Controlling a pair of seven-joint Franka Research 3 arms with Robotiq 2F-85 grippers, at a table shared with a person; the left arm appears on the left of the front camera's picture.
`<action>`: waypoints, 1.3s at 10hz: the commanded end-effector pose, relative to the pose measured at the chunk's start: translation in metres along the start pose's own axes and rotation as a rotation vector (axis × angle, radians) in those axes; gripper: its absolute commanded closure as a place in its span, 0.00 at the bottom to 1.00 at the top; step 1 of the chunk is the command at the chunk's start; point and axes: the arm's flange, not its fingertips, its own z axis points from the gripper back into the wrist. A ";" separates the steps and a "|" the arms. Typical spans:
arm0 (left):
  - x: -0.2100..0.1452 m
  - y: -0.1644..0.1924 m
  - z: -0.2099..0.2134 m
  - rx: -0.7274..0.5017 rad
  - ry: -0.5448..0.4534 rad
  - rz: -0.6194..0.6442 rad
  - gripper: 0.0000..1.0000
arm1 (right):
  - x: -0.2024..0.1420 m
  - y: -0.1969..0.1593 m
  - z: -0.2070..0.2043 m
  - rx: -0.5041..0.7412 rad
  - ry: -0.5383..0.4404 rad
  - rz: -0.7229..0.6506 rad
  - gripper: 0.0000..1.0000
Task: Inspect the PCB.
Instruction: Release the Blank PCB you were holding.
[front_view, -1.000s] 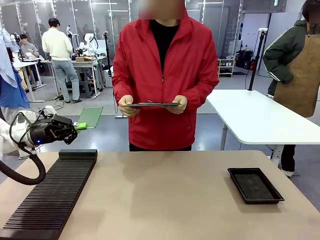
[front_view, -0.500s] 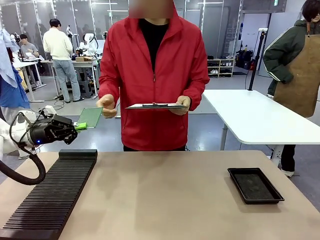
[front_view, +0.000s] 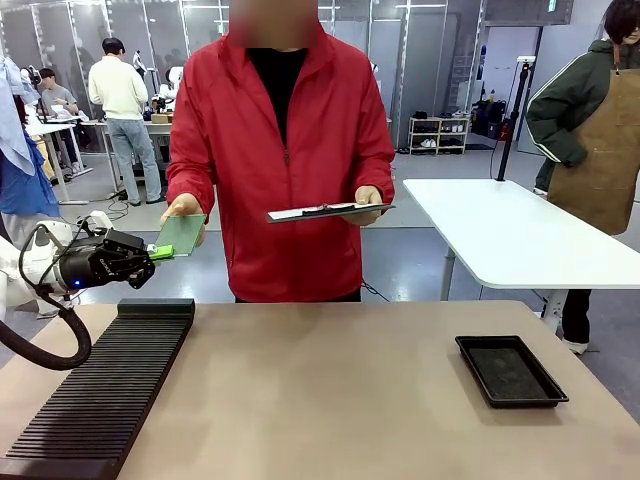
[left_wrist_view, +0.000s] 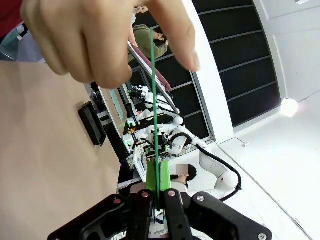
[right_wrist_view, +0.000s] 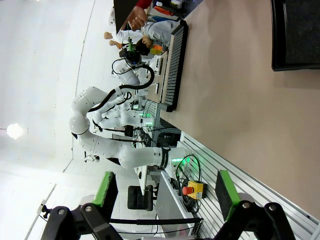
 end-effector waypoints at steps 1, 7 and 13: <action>-0.001 -0.001 -0.001 -0.012 0.003 0.002 0.97 | 0.000 0.001 0.001 0.003 -0.001 0.002 0.00; -0.001 -0.001 -0.001 -0.012 0.003 0.002 0.97 | 0.000 0.001 0.001 0.003 -0.001 0.002 0.00; -0.001 -0.001 -0.001 -0.012 0.003 0.002 0.97 | 0.000 0.001 0.001 0.003 -0.001 0.002 0.00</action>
